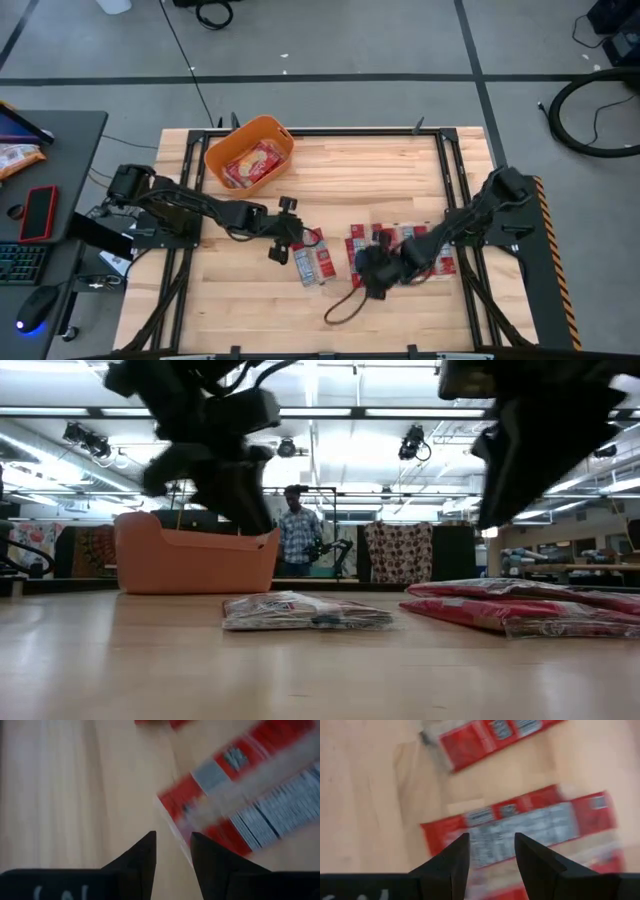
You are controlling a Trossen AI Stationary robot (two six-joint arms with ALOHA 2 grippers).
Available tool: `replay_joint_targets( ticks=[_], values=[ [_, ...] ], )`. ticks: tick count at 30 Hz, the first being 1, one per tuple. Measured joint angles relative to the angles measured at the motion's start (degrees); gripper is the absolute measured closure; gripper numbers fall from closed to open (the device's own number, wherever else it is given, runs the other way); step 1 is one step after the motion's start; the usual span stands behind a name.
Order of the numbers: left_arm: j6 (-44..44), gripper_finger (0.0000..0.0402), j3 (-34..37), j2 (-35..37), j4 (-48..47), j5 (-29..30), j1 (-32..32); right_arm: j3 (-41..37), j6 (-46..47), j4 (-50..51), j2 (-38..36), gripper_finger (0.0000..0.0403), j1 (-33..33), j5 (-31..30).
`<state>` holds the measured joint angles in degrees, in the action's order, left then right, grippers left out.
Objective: Sort popcorn bags into baskets
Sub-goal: Put the red popcorn bag into the orange container
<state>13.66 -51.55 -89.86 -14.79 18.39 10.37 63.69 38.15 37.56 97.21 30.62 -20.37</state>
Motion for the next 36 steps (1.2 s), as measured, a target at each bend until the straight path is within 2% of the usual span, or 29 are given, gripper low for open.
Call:
replay_joint_targets(
  ticks=[7, 15, 29, 36],
  values=[
    [2.81, 0.0276, -0.72, -0.15, 2.57, -0.16, -1.85, 6.67, 8.67, 13.08, 8.28, 0.0242, 7.74, -2.97],
    [3.51, 0.0276, -0.94, 0.02, 2.82, -0.55, -2.82, 8.74, 14.29, 24.31, 14.91, 0.0242, 13.34, -3.14],
    [1.96, 0.0276, -0.94, 0.02, 1.18, -0.63, -2.82, 8.60, 16.08, 21.85, 16.97, 0.0242, 14.75, -10.54],
    [1.56, 0.0276, -0.94, 0.00, 0.48, -0.63, -2.82, 8.54, 15.78, 21.80, 19.28, 0.0242, 14.68, -12.22]
  ],
)
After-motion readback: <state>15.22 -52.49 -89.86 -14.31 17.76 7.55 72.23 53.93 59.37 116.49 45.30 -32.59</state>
